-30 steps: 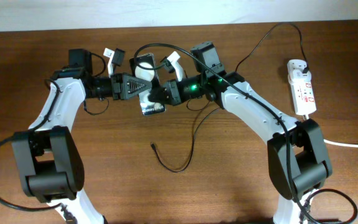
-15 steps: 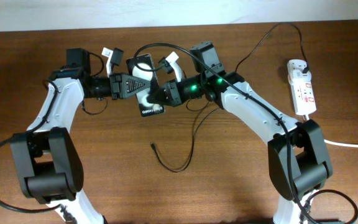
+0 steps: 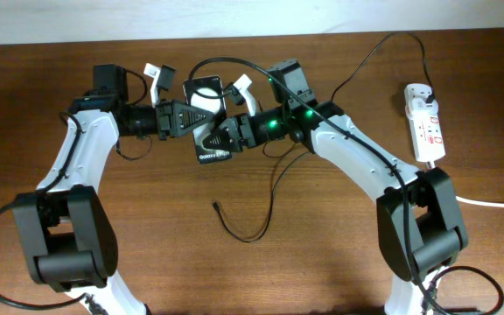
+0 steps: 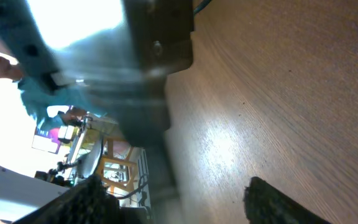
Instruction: Plug charger to phone and switch on socket
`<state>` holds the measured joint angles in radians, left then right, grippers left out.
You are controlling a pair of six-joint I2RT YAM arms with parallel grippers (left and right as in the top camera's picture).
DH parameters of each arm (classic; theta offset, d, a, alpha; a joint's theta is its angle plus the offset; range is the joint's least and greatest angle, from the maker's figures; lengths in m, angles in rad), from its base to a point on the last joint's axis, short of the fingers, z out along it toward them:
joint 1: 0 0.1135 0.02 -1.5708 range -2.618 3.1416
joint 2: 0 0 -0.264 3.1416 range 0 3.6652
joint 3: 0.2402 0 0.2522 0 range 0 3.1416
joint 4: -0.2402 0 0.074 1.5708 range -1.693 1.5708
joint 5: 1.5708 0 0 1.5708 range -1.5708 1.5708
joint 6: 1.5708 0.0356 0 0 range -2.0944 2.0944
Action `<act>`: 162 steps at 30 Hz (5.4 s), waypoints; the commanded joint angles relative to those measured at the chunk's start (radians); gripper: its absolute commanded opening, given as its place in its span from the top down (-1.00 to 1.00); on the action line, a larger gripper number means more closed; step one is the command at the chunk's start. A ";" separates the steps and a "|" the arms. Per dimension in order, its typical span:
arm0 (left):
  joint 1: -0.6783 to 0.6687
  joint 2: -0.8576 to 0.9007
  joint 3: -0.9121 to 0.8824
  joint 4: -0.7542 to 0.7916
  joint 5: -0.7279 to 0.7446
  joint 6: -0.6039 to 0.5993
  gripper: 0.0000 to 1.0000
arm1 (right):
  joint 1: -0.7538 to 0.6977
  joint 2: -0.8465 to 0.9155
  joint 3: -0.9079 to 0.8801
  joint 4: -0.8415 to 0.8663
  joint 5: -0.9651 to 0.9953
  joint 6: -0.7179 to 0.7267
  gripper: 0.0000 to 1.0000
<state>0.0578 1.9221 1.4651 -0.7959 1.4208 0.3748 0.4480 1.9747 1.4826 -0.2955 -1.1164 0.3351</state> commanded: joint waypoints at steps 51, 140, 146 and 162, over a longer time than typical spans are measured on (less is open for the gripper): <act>-0.244 -0.040 -0.359 -0.742 0.153 -0.742 1.00 | -0.272 0.006 -0.002 -0.797 0.979 -0.038 -0.97; -0.008 -0.039 -0.304 0.317 -0.412 -0.457 1.00 | -0.272 0.006 -0.002 -0.797 0.979 -0.038 -0.97; -0.007 -0.039 -0.304 0.317 -0.413 -0.486 1.00 | -0.272 0.006 -0.002 -0.797 0.979 -0.038 -0.97; 0.128 -0.039 -0.305 0.251 -0.615 -0.727 1.00 | 0.202 0.010 -0.005 -0.591 0.695 -0.171 -0.76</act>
<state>0.1722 1.9110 1.1557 -0.5388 0.7715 -0.3344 0.5869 1.9835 1.4807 -0.9226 -0.4255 0.1493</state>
